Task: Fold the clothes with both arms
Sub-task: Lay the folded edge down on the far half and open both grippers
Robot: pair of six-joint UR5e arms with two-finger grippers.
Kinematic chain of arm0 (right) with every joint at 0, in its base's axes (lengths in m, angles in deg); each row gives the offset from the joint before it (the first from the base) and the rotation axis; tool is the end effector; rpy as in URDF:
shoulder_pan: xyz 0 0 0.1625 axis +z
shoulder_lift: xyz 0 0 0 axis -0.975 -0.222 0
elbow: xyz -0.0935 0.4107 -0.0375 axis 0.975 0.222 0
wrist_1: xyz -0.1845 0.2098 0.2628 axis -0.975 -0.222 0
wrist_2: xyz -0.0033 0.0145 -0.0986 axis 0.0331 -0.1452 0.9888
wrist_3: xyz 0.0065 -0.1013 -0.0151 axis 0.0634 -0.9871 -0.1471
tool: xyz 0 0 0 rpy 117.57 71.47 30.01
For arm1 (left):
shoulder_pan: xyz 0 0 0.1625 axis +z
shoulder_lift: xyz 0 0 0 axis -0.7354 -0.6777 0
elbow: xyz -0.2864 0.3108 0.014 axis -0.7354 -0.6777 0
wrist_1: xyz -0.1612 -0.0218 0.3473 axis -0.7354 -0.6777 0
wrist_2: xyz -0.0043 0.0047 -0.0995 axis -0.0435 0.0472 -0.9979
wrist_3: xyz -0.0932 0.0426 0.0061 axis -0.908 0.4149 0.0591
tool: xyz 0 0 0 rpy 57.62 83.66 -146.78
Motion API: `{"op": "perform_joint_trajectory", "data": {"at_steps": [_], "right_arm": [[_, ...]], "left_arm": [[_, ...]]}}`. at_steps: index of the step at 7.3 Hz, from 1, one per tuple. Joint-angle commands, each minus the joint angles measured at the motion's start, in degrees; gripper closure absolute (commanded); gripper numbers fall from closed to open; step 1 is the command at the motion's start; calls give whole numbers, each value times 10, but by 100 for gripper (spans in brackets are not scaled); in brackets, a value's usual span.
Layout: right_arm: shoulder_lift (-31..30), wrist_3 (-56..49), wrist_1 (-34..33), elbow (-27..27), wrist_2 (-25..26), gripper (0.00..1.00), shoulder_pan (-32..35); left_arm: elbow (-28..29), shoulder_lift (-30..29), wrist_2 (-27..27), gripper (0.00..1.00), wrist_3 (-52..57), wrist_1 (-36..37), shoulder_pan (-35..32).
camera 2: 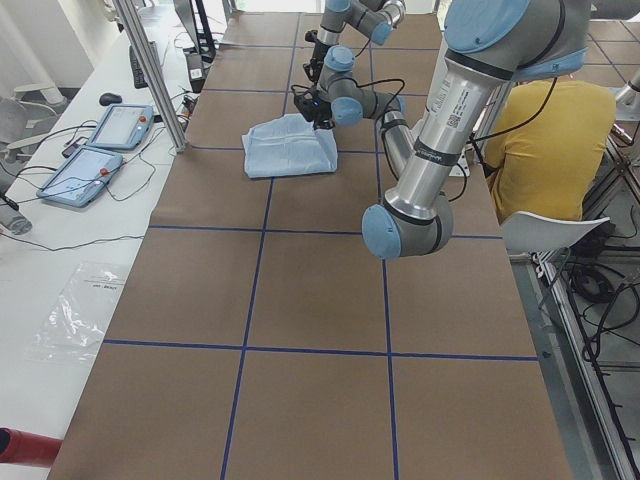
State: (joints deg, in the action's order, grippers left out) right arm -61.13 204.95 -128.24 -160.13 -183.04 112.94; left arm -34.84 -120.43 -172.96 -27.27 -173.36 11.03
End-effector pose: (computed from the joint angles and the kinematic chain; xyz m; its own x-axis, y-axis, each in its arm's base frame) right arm -0.4197 -0.4401 0.2124 0.0671 0.8681 0.4918 -0.6588 0.4088 -0.6315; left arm 0.4129 -0.4344 0.2010 0.2188 -0.5789 -0.7855 0.4842 0.7633 -0.4277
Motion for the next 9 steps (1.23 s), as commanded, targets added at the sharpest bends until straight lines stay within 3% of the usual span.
{"op": "perform_joint_trajectory", "data": {"at_steps": [1, 3, 4, 5, 7, 9], "right_arm": [[140, -81, 14, 226, -40, 100, 48], [191, -137, 146, 407, -52, 100, 54], [193, -165, 207, 458, -53, 100, 55], [203, -194, 255, 519, -52, 2, 60], [209, -246, 263, 540, -133, 0, 119], [185, -336, 263, 537, -149, 0, 154]], "left_arm": [[176, -62, -15, 100, 54, -86, -63], [294, -83, -14, 100, 85, -185, -75], [360, -101, -11, 100, 104, -235, -77], [420, -110, -7, 1, 153, -285, -82], [436, -111, -6, 0, 187, -303, -120], [434, -111, -27, 0, 226, -300, -143]]}}
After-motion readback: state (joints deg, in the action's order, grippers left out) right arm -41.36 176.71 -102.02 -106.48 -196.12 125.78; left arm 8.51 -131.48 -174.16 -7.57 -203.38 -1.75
